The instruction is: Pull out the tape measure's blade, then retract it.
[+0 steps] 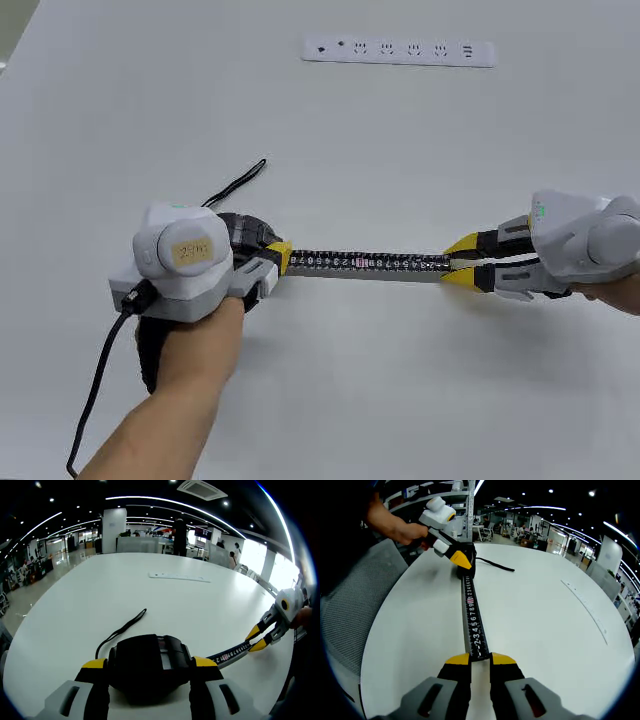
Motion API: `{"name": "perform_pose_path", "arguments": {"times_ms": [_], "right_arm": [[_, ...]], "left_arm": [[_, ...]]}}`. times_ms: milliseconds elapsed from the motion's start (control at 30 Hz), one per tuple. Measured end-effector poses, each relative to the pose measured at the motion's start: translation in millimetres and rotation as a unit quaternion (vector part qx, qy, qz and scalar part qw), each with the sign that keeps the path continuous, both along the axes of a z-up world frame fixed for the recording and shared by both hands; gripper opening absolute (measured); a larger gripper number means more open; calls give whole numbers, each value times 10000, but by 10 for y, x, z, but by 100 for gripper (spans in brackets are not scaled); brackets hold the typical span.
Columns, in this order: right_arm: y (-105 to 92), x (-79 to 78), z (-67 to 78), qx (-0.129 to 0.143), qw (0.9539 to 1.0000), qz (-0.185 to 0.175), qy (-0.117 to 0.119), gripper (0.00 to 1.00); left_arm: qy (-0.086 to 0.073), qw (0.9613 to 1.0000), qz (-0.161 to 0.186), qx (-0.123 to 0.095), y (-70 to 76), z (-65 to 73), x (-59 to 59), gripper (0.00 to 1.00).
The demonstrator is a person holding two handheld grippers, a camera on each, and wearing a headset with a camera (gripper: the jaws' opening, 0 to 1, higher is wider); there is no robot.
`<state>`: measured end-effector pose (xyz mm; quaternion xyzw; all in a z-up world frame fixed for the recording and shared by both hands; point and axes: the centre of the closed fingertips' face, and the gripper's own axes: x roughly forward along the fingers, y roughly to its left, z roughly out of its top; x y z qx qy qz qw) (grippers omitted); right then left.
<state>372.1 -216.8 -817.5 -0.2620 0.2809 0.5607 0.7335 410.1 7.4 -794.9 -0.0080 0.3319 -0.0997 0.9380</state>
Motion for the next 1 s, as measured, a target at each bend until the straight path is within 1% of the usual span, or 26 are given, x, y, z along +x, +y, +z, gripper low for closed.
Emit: {"name": "perform_pose_path", "arguments": {"times_ms": [500, 833, 1000], "right_arm": [[162, 23, -4, 84, 10000, 36, -1, 11], [199, 35, -6, 96, 9999, 34, 4, 11], [219, 46, -8, 82, 10000, 35, -1, 12]], "left_arm": [[18, 10000, 7, -20, 10, -4, -4, 62], [23, 10000, -4, -10, 5, -6, -3, 62], [49, 10000, -26, 32, -2, -9, 3, 61]]}}
